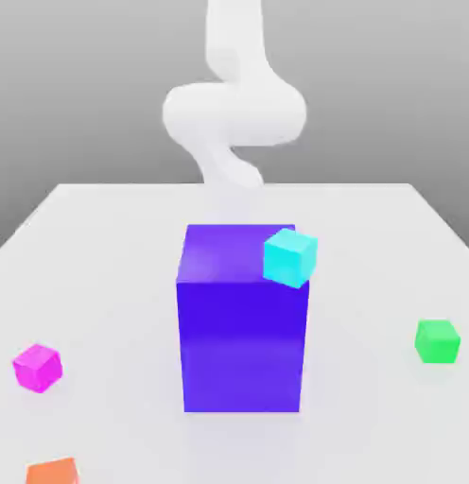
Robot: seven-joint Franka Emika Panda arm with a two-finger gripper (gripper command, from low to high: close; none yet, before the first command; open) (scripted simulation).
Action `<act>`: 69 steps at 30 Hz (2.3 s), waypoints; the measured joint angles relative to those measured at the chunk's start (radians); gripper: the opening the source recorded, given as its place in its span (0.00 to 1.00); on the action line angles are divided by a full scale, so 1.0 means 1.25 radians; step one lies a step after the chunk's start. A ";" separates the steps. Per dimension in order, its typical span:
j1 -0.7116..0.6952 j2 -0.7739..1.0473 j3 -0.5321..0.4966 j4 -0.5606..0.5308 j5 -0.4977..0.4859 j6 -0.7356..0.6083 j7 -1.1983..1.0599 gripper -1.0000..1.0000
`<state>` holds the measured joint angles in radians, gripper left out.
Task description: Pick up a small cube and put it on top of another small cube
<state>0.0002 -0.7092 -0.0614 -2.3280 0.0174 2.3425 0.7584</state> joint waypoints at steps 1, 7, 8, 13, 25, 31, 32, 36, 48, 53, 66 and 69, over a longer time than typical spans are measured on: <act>0.000 0.031 -0.021 -0.010 0.007 0.015 -0.015 0.50; -0.008 0.206 -0.138 -0.064 0.053 0.097 -0.105 0.50; -0.010 0.234 -0.157 -0.073 0.062 0.111 -0.120 0.50; -0.027 0.380 -0.244 -0.117 0.113 0.178 -0.203 0.50; -0.175 0.720 -0.336 -0.218 0.209 0.343 -0.380 0.50; -0.279 0.861 -0.212 -0.187 0.355 0.437 -0.497 0.50; -0.300 0.882 -0.187 -0.182 0.377 0.452 -0.513 0.00; -0.300 0.882 -0.187 -0.182 0.377 0.451 -0.512 0.00; -0.168 0.744 -0.307 -0.193 0.179 0.342 -0.369 0.00; -0.069 0.750 -0.221 -0.134 0.155 0.315 -0.345 0.00; 0.237 0.646 0.040 -0.207 0.081 0.284 -0.255 0.00; 0.376 0.616 0.115 -0.225 0.054 0.273 -0.224 0.00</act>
<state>0.4708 0.0613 0.0823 -2.6096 0.0854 2.6842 0.4786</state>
